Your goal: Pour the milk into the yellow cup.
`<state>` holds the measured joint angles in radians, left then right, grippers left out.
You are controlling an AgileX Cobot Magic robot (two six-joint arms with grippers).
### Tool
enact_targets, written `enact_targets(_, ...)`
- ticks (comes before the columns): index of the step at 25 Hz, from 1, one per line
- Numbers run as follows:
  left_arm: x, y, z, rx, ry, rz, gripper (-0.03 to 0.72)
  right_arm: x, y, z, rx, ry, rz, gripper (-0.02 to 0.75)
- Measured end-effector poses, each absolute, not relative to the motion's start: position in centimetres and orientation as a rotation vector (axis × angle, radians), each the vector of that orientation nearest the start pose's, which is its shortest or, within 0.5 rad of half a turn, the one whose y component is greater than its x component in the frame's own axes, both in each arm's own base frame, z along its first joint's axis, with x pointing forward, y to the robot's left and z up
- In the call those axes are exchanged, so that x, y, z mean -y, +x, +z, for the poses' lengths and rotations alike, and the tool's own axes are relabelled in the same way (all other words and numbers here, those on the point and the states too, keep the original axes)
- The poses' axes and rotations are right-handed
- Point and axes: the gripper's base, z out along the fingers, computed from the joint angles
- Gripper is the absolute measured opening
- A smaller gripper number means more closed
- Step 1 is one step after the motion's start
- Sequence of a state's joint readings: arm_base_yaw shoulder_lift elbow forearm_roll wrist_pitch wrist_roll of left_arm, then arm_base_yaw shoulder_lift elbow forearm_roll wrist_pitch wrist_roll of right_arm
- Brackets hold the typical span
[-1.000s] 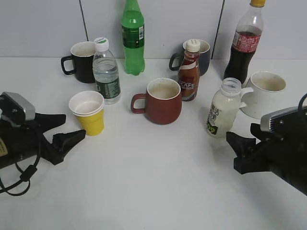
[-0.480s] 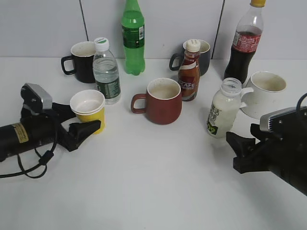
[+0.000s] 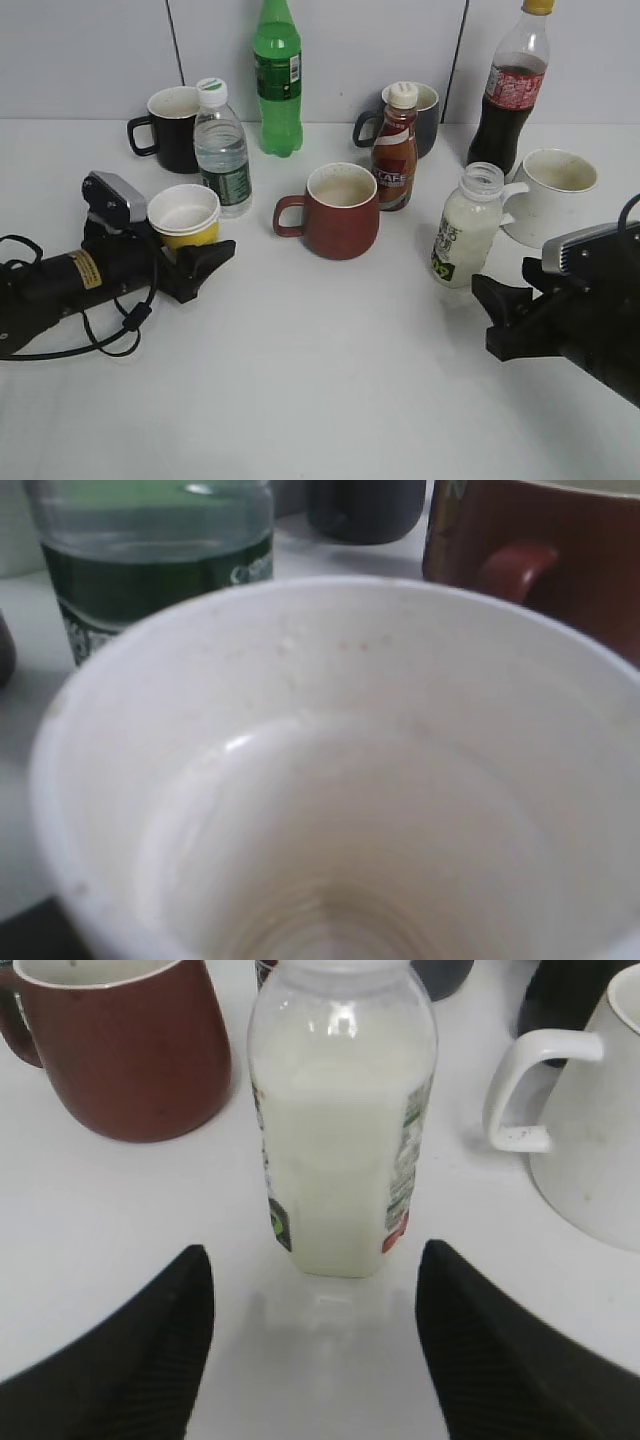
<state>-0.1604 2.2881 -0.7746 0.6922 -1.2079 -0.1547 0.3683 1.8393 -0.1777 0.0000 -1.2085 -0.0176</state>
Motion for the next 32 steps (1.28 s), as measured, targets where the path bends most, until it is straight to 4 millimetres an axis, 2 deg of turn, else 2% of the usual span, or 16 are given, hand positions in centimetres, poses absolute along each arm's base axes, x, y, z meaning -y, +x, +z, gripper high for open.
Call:
enact_targets(4,10.8,32.9,4.3,-1.731,0.693,-0.618,0.45,-7.9,20.5,10.2,-1.901,-0.371,0.234,0.48)
enact_targets(5,10.8,32.9,4.3,-1.731,0.693,-0.618,0.45,-8.0,20.7,10.3,-1.895,-0.37,0.235,0.486)
enact_targets(6,10.8,32.9,4.3,-1.728,0.694,-0.621,0.399,-8.0,20.8,10.3,-1.891,-0.369,0.235,0.497)
enact_targets(8,10.8,32.8,4.5,-1.726,0.696,-0.62,0.363,-8.2,21.3,10.3,-1.884,-0.368,0.236,0.54)
enact_targets(12,10.7,32.3,5.6,-1.714,0.7,-0.616,0.347,-8.6,22.3,9.1,-1.909,-0.373,0.233,0.597)
enact_targets(21,10.8,30.7,8.3,-1.666,0.746,-0.626,0.344,-9.9,25.6,7.1,-1.902,-0.37,0.235,0.6)
enact_targets(32,11.3,29.9,8.8,-1.625,0.853,-0.675,0.344,-10.7,28.1,5.8,-1.882,-0.351,0.228,0.589)
